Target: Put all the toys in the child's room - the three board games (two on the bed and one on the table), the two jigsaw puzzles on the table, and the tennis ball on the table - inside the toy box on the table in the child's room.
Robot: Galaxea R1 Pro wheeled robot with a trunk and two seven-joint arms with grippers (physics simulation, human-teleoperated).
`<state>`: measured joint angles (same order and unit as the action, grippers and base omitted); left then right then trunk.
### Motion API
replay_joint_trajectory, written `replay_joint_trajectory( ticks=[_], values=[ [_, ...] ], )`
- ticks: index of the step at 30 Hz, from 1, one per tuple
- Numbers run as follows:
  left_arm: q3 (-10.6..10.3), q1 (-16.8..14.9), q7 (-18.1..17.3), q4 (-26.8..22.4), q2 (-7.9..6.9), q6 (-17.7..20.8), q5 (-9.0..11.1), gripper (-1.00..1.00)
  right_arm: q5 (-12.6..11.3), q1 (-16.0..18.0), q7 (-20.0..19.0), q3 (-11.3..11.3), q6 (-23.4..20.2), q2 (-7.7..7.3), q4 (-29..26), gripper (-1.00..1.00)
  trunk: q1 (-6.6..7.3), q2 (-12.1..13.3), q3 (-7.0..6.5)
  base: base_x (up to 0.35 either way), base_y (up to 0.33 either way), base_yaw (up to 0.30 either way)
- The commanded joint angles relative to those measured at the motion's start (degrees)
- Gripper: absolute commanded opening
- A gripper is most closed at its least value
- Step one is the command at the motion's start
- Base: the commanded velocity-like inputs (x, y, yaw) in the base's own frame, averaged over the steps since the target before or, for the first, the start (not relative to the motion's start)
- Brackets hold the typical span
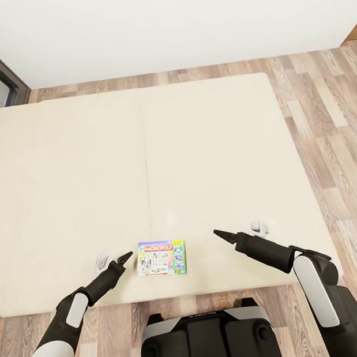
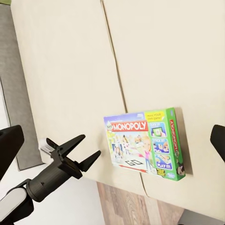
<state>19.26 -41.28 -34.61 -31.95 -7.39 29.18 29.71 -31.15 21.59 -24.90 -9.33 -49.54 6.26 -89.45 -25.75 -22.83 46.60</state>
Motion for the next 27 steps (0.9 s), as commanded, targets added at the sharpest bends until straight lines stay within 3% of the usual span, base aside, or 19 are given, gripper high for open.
replay_joint_trajectory(
  ticks=[1,27],
  values=[
    [0.2,0.0,-0.1,0.0,0.01,0.4,0.3,1.00,0.1,0.0,-0.3,-0.2,-0.4,0.07,0.0,1.00,-0.03,-0.1,0.06,0.000,0.000,0.000],
    [0.2,0.0,-0.1,0.0,0.01,0.4,0.3,1.00,0.1,0.0,-0.3,-0.2,-0.4,0.09,0.0,1.00,-0.03,-0.1,0.06,0.000,-0.024,0.000]
  ],
)
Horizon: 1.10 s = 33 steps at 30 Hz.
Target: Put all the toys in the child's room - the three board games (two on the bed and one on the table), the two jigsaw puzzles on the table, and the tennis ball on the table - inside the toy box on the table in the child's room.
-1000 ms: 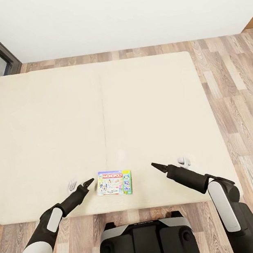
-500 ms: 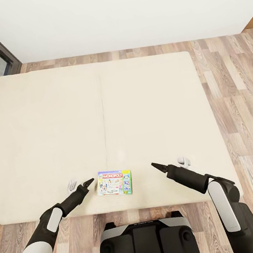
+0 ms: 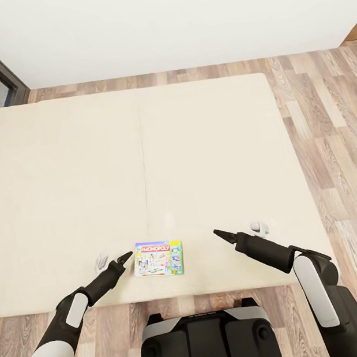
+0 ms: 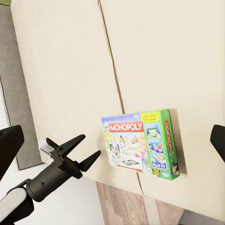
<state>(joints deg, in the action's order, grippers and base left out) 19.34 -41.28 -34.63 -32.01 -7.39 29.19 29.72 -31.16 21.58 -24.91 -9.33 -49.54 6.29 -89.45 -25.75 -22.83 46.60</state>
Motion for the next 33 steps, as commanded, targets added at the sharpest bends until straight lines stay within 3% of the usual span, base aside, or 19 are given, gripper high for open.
replay_joint_trajectory(
  ticks=[1,17,33],
  values=[
    [0.2,0.0,-0.1,0.0,0.01,0.5,0.3,1.00,0.1,0.0,-0.3,-0.2,-0.4,0.06,0.0,1.00,-0.03,-0.1,0.06,0.000,-0.007,0.000],
    [0.1,0.0,-0.1,0.0,0.01,0.4,0.3,1.00,0.2,0.0,-0.3,-0.2,-0.4,0.04,0.0,1.00,-0.03,-0.1,0.06,0.000,-0.127,0.000],
    [0.1,0.0,-0.1,0.0,-0.04,0.5,0.3,1.00,0.2,0.0,-0.3,-0.2,-0.4,0.05,0.0,1.00,-0.03,-0.1,0.06,0.000,-0.011,0.000]
  ],
)
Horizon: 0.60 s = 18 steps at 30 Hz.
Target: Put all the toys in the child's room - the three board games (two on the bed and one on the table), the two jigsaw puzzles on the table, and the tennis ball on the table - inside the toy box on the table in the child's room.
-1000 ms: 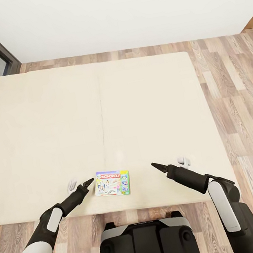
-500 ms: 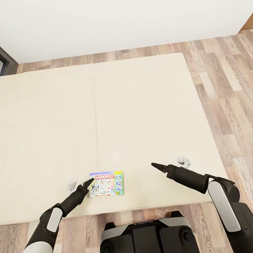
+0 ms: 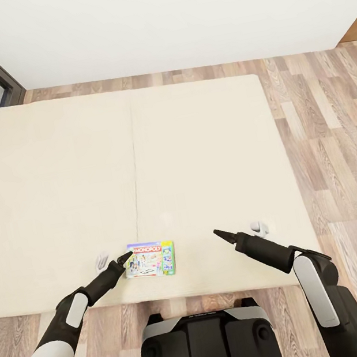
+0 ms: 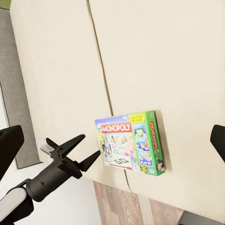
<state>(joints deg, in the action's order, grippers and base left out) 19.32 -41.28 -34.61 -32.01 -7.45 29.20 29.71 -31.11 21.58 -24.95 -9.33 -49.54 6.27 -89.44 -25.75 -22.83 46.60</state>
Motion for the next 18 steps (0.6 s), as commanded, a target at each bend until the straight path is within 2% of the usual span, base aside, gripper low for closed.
replay_joint_trajectory(
  ticks=[1,18],
  values=[
    [0.2,0.0,-0.1,0.0,0.00,0.4,0.3,1.00,0.1,0.0,-0.3,-0.2,-0.4,0.06,0.0,1.00,-0.03,-0.1,0.06,0.000,0.000,0.000],
    [0.3,0.0,-0.2,-0.4,-0.19,0.5,0.7,1.00,0.1,0.0,-0.3,-0.1,-0.4,0.14,0.0,1.00,-0.03,-0.1,0.06,0.000,0.000,0.000]
  ],
)
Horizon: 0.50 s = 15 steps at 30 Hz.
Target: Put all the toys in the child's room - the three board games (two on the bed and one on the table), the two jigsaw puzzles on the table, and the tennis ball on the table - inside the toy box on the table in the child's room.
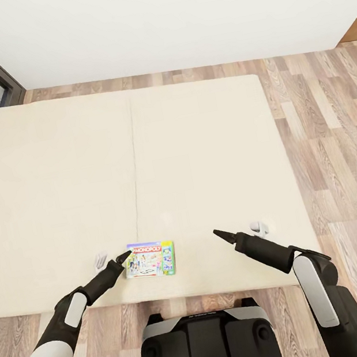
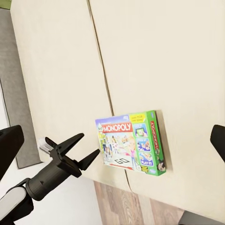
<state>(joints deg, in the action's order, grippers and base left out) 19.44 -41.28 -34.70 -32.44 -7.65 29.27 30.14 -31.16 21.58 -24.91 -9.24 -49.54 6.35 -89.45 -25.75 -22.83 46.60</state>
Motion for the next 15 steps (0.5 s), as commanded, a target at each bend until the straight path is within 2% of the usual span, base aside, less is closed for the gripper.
replay_joint_trajectory(
  ticks=[1,15],
  values=[
    [0.2,0.0,-0.1,0.0,0.01,0.4,0.3,1.00,0.1,0.0,-0.3,-0.2,-0.4,0.08,0.0,1.00,-0.03,-0.1,0.06,0.000,0.000,0.000],
    [0.2,0.0,-0.1,0.0,0.01,0.4,0.3,1.00,0.1,0.0,-0.3,-0.2,-0.4,0.07,0.0,1.00,-0.03,-0.1,0.06,0.000,0.000,0.000]
  ],
)
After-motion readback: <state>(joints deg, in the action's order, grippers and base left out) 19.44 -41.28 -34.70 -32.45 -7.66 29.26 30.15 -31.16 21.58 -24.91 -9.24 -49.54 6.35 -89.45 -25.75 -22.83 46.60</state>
